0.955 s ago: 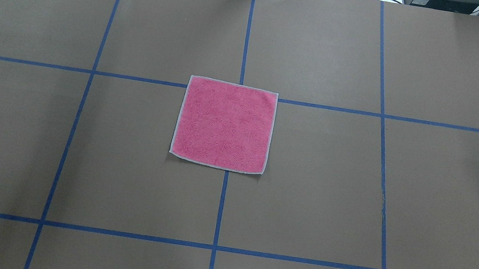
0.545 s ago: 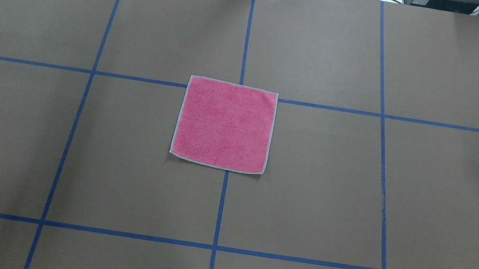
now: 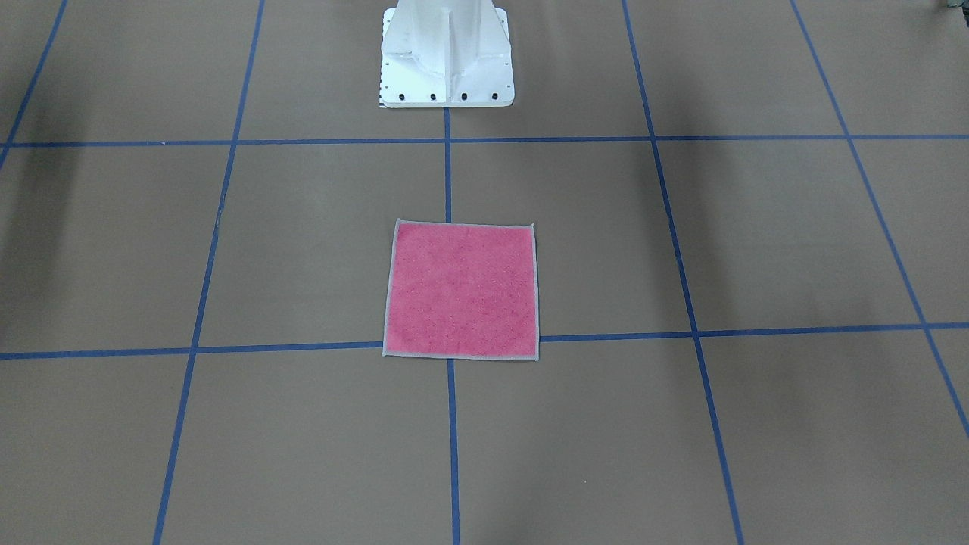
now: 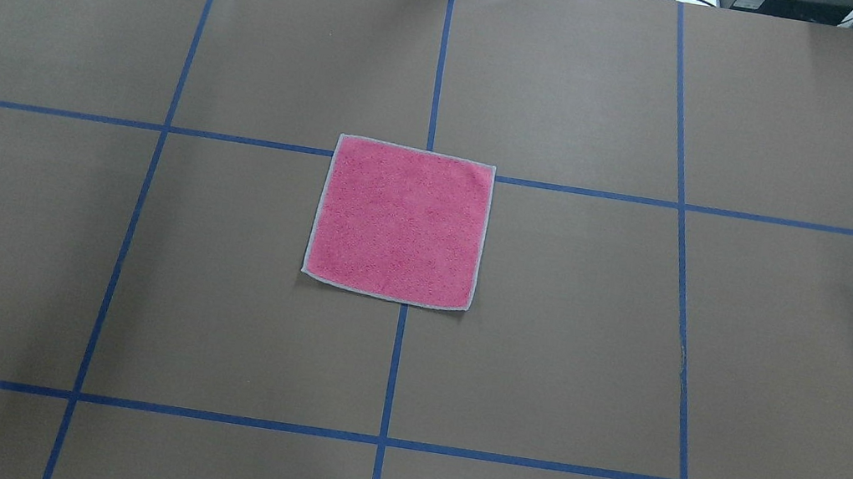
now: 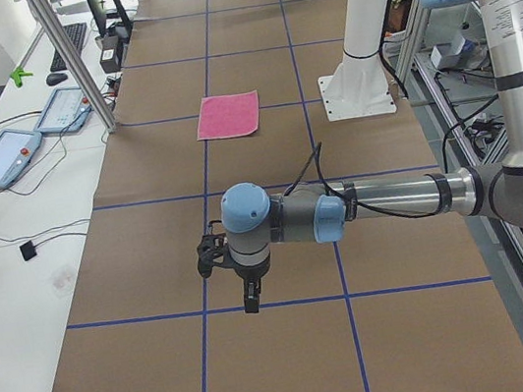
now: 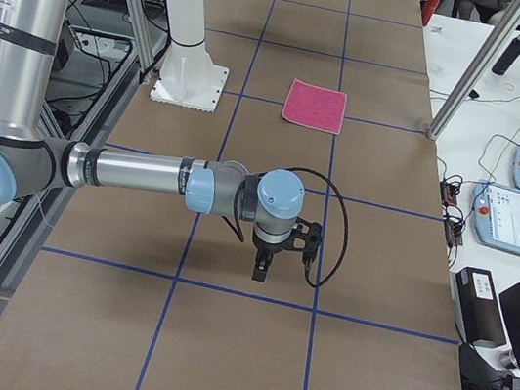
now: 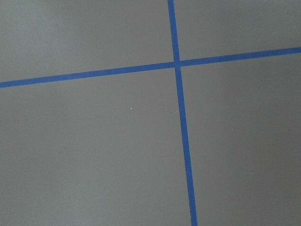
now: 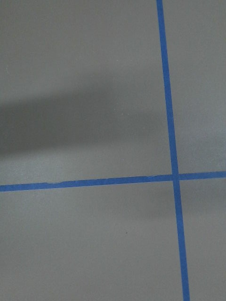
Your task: Fold towel twice with both arms
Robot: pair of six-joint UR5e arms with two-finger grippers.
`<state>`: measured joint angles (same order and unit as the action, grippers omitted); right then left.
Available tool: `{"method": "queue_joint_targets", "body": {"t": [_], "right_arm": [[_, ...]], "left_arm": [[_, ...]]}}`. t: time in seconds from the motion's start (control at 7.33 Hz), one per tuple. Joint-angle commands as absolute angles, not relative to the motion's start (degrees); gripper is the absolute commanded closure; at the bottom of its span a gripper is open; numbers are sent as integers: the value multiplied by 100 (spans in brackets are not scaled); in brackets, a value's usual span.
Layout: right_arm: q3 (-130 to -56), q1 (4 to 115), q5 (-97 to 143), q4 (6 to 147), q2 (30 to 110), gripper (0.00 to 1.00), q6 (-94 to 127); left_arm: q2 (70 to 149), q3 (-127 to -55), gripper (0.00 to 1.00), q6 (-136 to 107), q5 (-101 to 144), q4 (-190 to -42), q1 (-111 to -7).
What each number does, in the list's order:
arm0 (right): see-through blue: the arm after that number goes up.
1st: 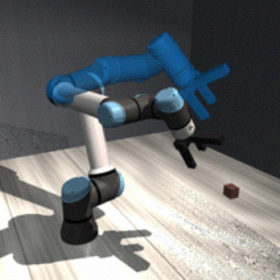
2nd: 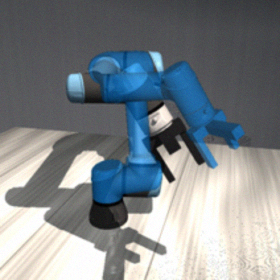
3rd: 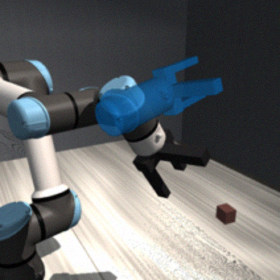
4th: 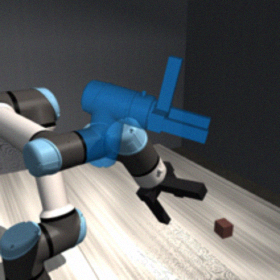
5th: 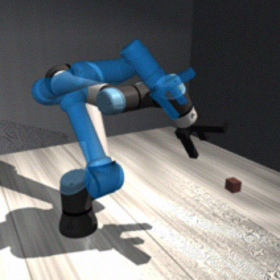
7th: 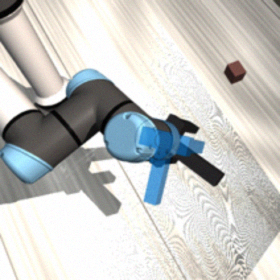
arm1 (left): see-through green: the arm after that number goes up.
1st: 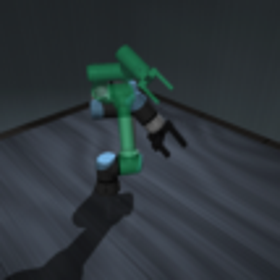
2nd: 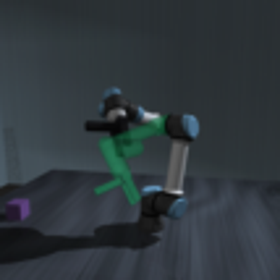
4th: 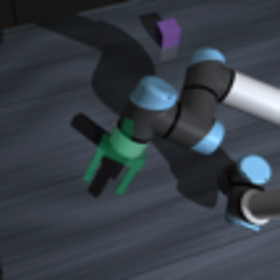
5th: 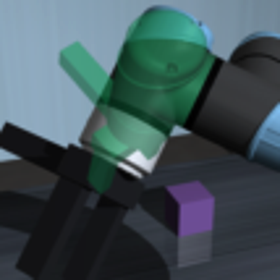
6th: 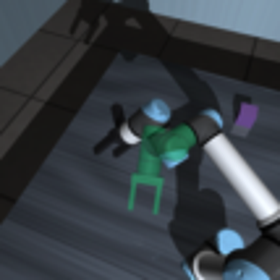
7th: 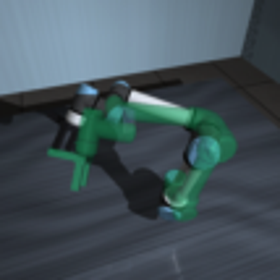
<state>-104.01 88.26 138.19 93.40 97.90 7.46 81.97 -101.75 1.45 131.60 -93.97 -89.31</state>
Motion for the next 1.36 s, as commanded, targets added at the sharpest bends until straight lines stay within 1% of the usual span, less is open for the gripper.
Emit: {"method": "queue_joint_targets", "body": {"t": [0.0,0.27,0.41,0.55,0.68,0.82,0.95,1.09,1.23], "right_arm": [[-10284,8623,13799,9875,9075,0,1000],[-10231,8246,13790,10335,8187,0,1640],[-10222,8061,13764,10319,7913,0,2079],[-10230,7929,13738,10292,7484,0,2414],[-10248,7823,13781,10275,7375,0,2460],[-10196,7483,13816,10118,7383,0,2470],[-10213,7210,13825,9672,7383,0,2844],[-10013,6859,13738,8946,7383,0,3056],[-9872,6681,13711,8356,7409,0,3868]], "left_arm": [[9004,-9697,0,123,13070,-9343,-8877],[9533,-9650,0,149,12964,-9360,-8624],[9693,-9729,0,-86,12955,-9404,-8370],[10016,-9799,0,-871,12964,-9404,-7958],[10507,-9852,0,-1679,12981,-9413,-7580],[10921,-9835,0,-2401,12999,-9430,-7237],[11194,-9765,0,-3444,12964,-9570,-6572],[11615,-9478,0,-4820,12964,-9832,-6130],[11758,-9344,0,-5852,12877,-10348,-5700]]}}
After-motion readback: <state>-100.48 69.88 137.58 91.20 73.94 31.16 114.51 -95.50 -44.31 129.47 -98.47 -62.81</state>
